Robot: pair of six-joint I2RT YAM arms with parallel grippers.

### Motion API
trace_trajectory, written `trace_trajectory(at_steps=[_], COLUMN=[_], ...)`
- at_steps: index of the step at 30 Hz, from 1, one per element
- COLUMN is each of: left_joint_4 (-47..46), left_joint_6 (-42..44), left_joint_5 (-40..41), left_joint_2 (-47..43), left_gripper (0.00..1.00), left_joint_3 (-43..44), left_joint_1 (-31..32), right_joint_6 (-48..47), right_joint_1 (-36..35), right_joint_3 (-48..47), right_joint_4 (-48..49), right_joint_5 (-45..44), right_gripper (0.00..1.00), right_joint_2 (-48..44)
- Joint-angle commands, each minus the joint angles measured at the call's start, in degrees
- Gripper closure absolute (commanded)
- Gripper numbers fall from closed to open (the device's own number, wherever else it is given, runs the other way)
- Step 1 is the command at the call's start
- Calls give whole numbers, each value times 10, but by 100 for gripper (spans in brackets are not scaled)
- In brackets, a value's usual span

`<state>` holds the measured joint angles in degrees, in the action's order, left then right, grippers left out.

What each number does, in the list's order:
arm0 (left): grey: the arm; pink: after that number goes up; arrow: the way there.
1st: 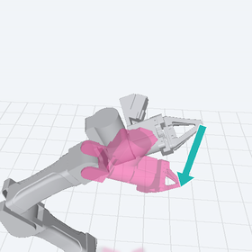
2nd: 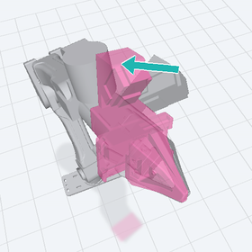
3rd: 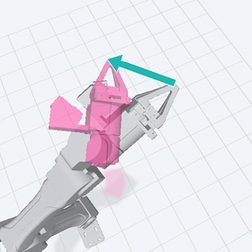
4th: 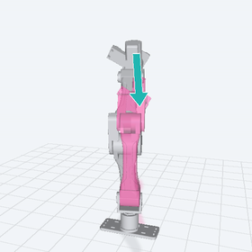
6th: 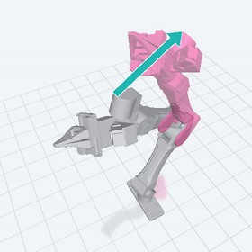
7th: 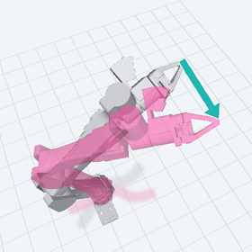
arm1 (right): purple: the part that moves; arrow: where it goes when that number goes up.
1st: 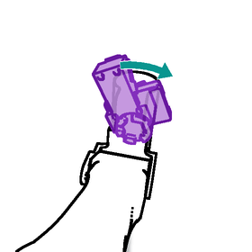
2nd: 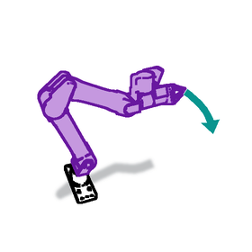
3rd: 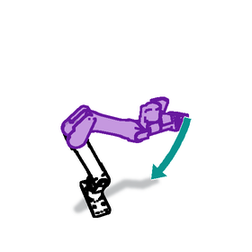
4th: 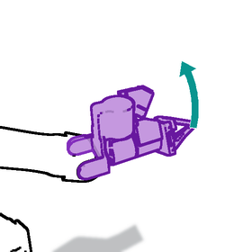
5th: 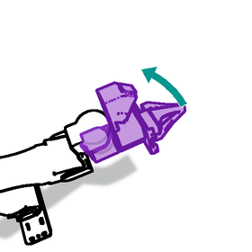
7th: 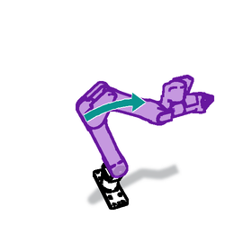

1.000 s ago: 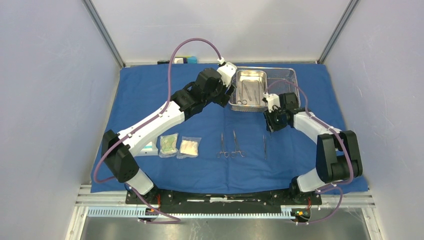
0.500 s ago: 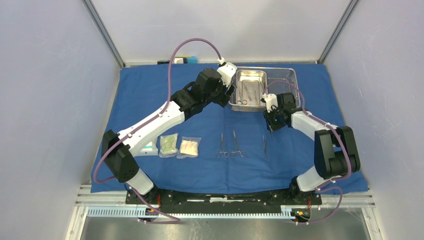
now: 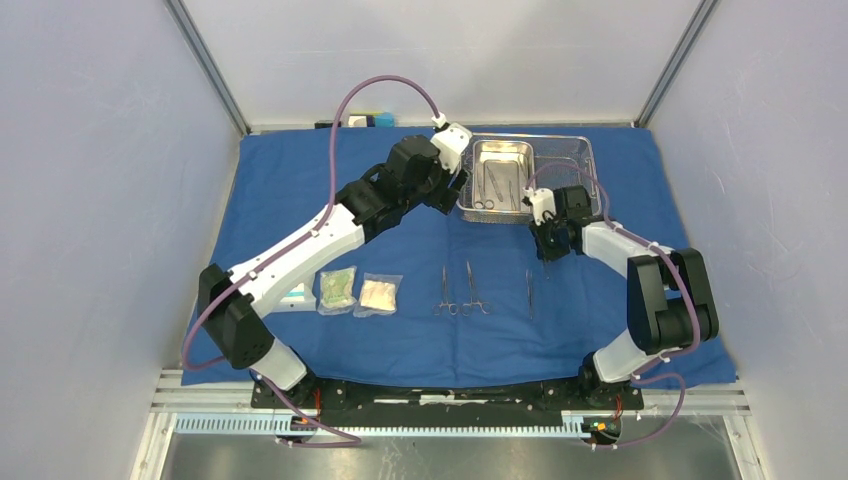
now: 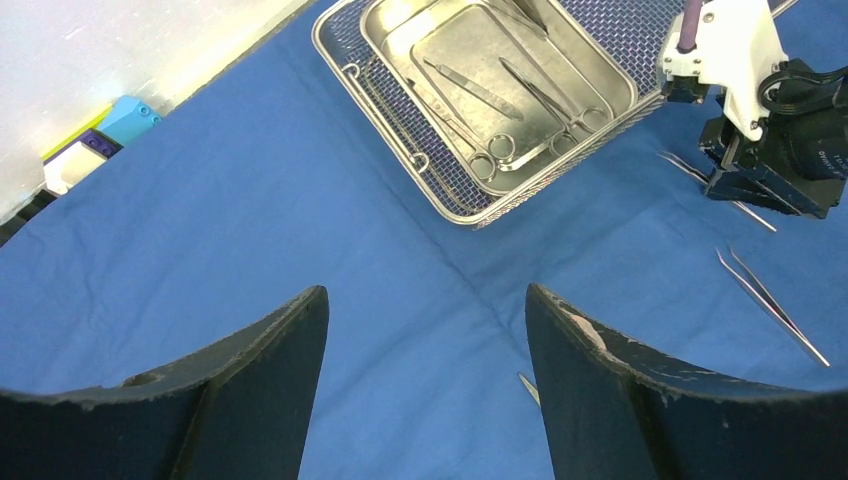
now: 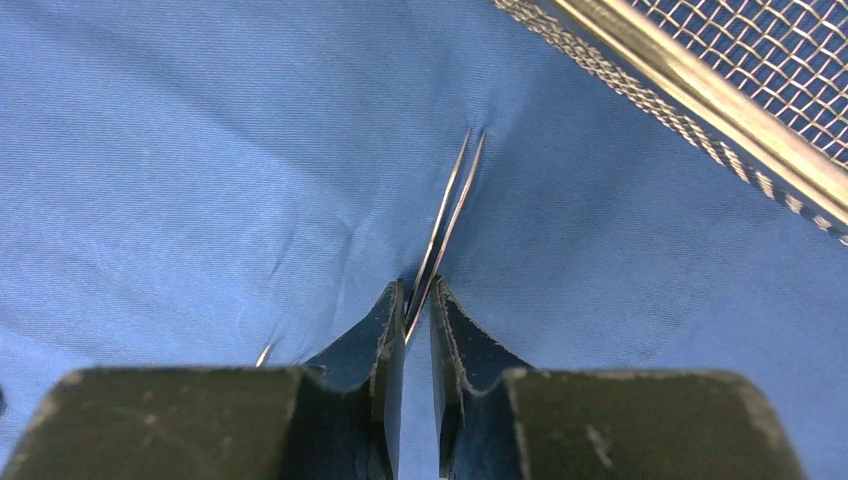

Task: Open and lay out the surgical kit
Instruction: Pick up the medical item from the surgical kit.

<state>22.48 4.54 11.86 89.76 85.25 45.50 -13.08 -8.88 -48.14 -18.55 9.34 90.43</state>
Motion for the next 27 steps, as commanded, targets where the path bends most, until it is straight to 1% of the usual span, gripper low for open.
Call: trace_trajectory(at_steps=[1,8,13,20,27], left_joint_4=[-16,-17,-18,-18,-20], left_joint_6=[6,6,6,7,10], left_joint_5=[-6,-10,-13,-15,-12], left_joint_2=[-36,-46,-51,-55,-60], left_gripper=[21,21,20,20,20], left_joint_3=[0,-4,-6,-10,-15], left_joint_1=[2,2,2,3,2], right_joint_6=[3,6,10,26,28], right_joint_1=[6,29,42,44,44], right_joint_3=[5,6,6,13,9], right_joint_4=[16,20,25,41,26], right_joint_5=[9,38,51,60,61], right_gripper=[83,89,91,94,98], right_joint_2=[-18,-39,-46,-51,-63])
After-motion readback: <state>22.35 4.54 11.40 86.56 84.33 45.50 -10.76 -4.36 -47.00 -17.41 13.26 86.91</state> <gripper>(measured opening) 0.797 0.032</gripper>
